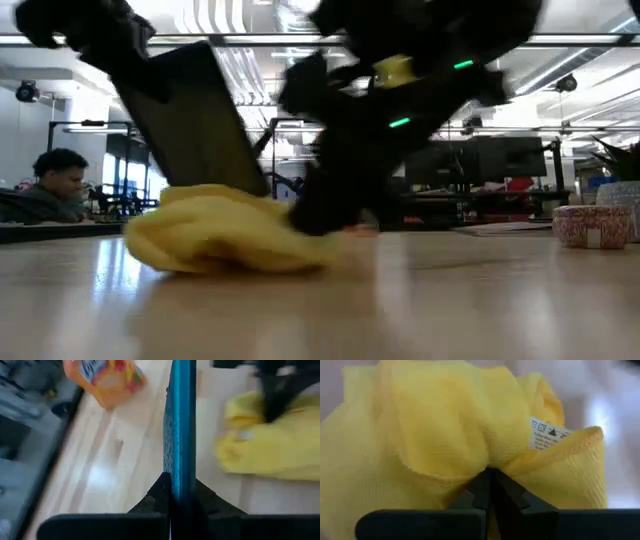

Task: Apply microfiber cloth
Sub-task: Wipe the front and back of the tablet with the yellow microfiber cloth

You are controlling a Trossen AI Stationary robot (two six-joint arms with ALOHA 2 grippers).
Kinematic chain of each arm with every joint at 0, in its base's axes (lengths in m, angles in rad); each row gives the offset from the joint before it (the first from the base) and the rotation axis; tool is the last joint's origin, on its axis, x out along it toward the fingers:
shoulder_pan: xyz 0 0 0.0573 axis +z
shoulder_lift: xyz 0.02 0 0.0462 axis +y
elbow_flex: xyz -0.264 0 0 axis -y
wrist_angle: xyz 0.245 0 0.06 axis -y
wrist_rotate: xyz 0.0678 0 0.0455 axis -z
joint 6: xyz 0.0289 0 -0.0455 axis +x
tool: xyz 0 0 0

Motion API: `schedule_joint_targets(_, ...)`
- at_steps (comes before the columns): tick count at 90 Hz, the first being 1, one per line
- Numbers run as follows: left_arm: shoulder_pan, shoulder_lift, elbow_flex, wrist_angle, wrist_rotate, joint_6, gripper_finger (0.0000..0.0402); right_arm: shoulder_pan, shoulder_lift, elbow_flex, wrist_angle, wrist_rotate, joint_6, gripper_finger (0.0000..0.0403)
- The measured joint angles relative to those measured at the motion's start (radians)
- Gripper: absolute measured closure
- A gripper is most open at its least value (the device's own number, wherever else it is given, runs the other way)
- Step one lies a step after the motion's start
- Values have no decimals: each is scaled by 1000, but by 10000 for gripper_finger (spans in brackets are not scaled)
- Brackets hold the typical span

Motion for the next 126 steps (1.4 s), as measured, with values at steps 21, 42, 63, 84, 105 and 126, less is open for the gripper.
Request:
schedule_joint_targets(21, -1, -125, 0, -120, 125, -52, 395, -141, 129, 200, 2, 42, -173, 403)
schedule_joint_targets(42, 0, -192, 0, -120, 83, -54, 394, -247, 203, 280, 93, -65, -212, 403)
schedule_joint_targets(63, -1, -170, 0, -112, 49, -48, 394, -225, 133, 278, 7, -6, -272, 403)
schedule_joint_targets(84, 0, -84, -1, -54, 11, -43, 394, -153, 34, 278, -186, 90, -298, 403)
schedule_joint_targets(105, 1, 68, -2, 13, -6, -43, 394, -76, -49, 275, -350, 202, -281, 403)
schedule_joint_targets(126, 4, 210, 3, 24, -70, -45, 393, 34, -157, 277, -483, 226, -177, 403)
